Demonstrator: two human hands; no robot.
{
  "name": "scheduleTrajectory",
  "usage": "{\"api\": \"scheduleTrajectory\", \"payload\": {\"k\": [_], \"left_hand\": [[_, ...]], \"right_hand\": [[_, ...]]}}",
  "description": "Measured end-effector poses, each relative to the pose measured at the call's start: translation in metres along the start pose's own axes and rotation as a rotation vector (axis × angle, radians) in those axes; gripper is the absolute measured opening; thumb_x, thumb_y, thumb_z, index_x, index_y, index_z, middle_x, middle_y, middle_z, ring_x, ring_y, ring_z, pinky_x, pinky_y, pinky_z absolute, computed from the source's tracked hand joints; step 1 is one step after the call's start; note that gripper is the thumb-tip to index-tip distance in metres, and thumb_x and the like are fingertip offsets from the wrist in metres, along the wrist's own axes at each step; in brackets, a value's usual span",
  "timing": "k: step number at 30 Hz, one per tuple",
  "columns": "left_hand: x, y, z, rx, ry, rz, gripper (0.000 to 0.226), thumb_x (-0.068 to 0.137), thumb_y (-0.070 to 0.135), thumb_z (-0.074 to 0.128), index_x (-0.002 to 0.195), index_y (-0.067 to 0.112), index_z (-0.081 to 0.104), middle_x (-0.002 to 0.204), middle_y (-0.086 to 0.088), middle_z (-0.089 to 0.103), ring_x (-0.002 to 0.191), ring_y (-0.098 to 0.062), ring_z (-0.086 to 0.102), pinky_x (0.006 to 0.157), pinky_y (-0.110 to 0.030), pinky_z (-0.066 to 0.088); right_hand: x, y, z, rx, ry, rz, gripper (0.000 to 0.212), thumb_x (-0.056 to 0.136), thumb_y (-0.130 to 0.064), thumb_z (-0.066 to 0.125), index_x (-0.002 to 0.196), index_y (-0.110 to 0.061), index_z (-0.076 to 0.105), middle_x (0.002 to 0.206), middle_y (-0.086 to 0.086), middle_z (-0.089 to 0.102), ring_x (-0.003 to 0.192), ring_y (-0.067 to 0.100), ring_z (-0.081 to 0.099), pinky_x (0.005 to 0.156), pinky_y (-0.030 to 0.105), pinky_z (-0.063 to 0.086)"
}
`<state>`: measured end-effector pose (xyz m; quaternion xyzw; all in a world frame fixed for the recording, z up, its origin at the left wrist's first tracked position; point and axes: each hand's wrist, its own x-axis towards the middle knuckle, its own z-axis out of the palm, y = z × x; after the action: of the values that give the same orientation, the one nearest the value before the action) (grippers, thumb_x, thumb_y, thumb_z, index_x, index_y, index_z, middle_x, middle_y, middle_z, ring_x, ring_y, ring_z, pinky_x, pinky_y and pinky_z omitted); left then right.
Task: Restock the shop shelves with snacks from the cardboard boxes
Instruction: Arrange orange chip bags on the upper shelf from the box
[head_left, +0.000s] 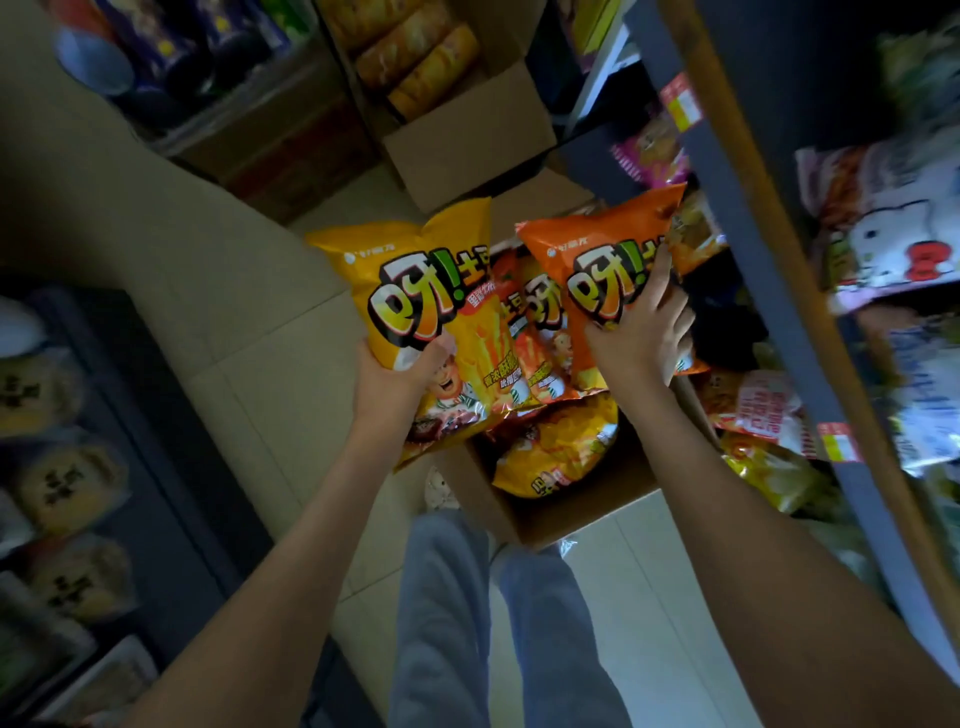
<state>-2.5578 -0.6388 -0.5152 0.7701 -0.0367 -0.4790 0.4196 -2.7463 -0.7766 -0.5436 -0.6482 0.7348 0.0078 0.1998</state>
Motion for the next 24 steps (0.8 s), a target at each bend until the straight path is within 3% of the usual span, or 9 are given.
{"api": "scheduleTrajectory", "payload": {"k": [7,13,18,21,24], "left_hand": [[-0.089,0.099,-0.004,0.0,-0.11,0.138,0.074,0.073,0.037,0.081,0.134,0.027,0.042,0.122,0.014,0.058,0.11,-0.009,0.057,0.094,-0.033,0.046],[-0.186,0.193,0.003,-0.025,-0.301,0.244,0.081,0.066,0.042,0.085,0.132,0.031,0.04,0.121,0.011,0.061,0.112,-0.014,0.061,0.101,-0.046,0.047],[-0.239,0.248,0.009,0.095,-0.439,0.384,0.086,0.067,0.035,0.084,0.139,0.026,0.038,0.122,0.012,0.058,0.111,-0.011,0.058,0.101,-0.044,0.047],[-0.266,0.274,0.007,0.172,-0.526,0.456,0.101,0.053,0.053,0.087,0.14,0.032,0.04,0.13,0.012,0.056,0.12,-0.015,0.054,0.104,-0.046,0.044],[-0.283,0.298,-0.001,0.16,-0.605,0.491,0.093,0.054,0.053,0.086,0.136,0.032,0.046,0.128,0.01,0.06,0.117,-0.016,0.058,0.103,-0.048,0.045]], "right_hand": [[-0.072,-0.014,-0.156,0.327,0.085,0.122,0.114,0.072,-0.054,0.075,0.153,-0.03,-0.001,0.151,0.016,0.023,0.139,0.039,0.02,0.109,0.06,0.025],[-0.15,-0.004,-0.294,0.46,0.242,0.174,0.094,0.077,-0.035,0.065,0.151,-0.033,0.008,0.148,0.012,0.036,0.135,0.034,0.034,0.108,0.057,0.029],[-0.197,0.015,-0.345,0.528,0.09,0.202,0.081,0.083,-0.034,0.064,0.15,-0.038,0.019,0.138,0.006,0.039,0.134,0.031,0.033,0.108,0.054,0.031],[-0.227,0.026,-0.375,0.629,0.119,0.208,0.077,0.083,-0.036,0.065,0.148,-0.044,0.023,0.124,-0.001,0.037,0.129,0.029,0.038,0.104,0.052,0.038],[-0.246,0.027,-0.404,0.666,0.194,0.146,0.075,0.084,-0.035,0.066,0.146,-0.048,0.026,0.117,-0.007,0.031,0.13,0.027,0.035,0.105,0.051,0.037]]}}
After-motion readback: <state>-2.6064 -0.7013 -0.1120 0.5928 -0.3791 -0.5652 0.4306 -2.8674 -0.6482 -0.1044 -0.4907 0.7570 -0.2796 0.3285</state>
